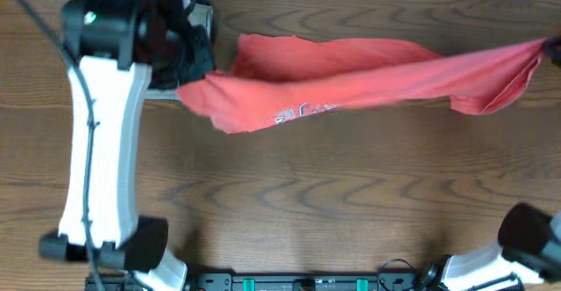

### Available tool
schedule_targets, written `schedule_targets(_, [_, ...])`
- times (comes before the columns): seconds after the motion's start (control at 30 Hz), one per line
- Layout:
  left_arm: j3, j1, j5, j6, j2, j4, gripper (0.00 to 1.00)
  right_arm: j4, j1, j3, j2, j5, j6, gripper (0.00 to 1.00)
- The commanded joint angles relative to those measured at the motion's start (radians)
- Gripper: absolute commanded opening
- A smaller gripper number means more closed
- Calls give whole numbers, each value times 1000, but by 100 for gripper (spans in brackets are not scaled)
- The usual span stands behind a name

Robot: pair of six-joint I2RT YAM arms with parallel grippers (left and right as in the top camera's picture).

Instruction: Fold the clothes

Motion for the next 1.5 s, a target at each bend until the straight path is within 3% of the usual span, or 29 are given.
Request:
schedule_targets(0.0, [20, -17, 2, 10, -36, -74, 6, -2, -6, -100, -93, 81, -23, 1])
schedule_targets(0.27, [-49, -160, 2, 9, -163, -80, 6, 2, -8, -359, -273, 194, -23, 1])
schedule_targets(0.5, [-290, -267, -1, -34, -324, -80, 6, 21, -39, -556, -384, 204, -23, 1])
schedule_targets(0.77, [-629, -276, -1, -121, -511, -72, 6, 96, -39, -809, -527, 163, -14, 1])
schedule_targets(1.13, [-942, -276, 4, -256, -681, -42, 6, 240, -38, -1180, -645, 109, -11, 1])
schedule_targets(1.47, [-1071, -276, 7, -310, -778, -30, 6, 284, -38, -1238, -652, 96, 8, 1])
